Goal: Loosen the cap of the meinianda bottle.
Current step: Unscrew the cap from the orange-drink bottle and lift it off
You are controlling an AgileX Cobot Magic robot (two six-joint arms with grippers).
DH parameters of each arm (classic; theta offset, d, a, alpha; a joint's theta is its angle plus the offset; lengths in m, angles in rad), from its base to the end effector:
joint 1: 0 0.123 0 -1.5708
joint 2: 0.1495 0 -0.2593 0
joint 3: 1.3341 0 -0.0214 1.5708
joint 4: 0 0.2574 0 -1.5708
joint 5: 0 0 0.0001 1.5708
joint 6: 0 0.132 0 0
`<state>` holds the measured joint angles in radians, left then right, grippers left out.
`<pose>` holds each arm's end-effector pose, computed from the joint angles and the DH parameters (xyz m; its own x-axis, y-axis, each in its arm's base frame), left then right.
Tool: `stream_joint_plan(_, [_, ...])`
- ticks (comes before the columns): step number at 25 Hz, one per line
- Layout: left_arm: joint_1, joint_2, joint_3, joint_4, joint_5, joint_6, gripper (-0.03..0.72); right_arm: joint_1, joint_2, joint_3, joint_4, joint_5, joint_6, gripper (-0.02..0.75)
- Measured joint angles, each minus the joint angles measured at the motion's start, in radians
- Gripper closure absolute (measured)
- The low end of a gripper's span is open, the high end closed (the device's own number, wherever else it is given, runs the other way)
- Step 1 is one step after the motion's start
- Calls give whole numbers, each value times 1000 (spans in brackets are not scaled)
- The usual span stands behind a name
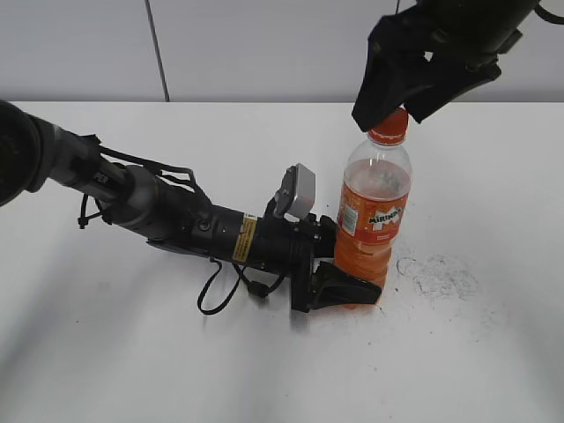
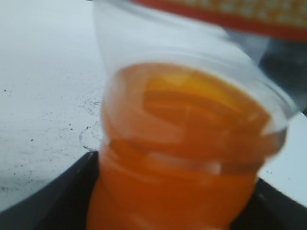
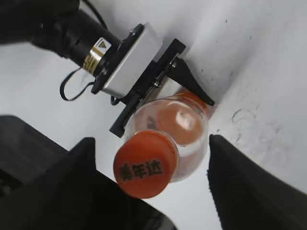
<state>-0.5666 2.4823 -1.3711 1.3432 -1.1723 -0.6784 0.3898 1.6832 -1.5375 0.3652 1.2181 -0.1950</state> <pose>0.2980 -0.3300 0.0112 -0.0930 0.2402 -0.9663 0.9824 -0.1356 -0.1282 0.3199 0.1793 0.2616 -0.8482 -0.4133 -0.3312 -0.5096 0.8071 0.2980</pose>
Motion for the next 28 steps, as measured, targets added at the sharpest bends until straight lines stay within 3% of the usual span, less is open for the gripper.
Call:
stream_joint_plan(3, [0,0,0,1,-1,0,126,0,0,0,0,0,174,294])
stream_joint_plan(6, [0,0,0,1,-2,0,126,0,0,0,-4,0,187,433])
stream_joint_plan(8, [0,0,0,0,-2,0,126,0,0,0,-6,-1,133,468])
stream_joint_plan(10, [0,0,0,0,-2,0,126,0,0,0,-5,-1,-12,468])
stream_joint_plan(16, [0,0,0,0,-2,0,126,0,-3,0,6,0,-685,469])
stream_joint_plan(19, [0,0,0,0,-2,0,126,0,-3,0,10,1,-784,461])
stream_joint_plan(21, [0,0,0,2,-3,0,126,0,-3,0,0,1,-734,394])
stream_joint_plan(25, [0,0,0,3,-4,0,126,0,-3,0,-1,1,-358,180])
stream_joint_plan(28, [0,0,0,5,-5,0,126,0,-3,0,0,1,-27,155])
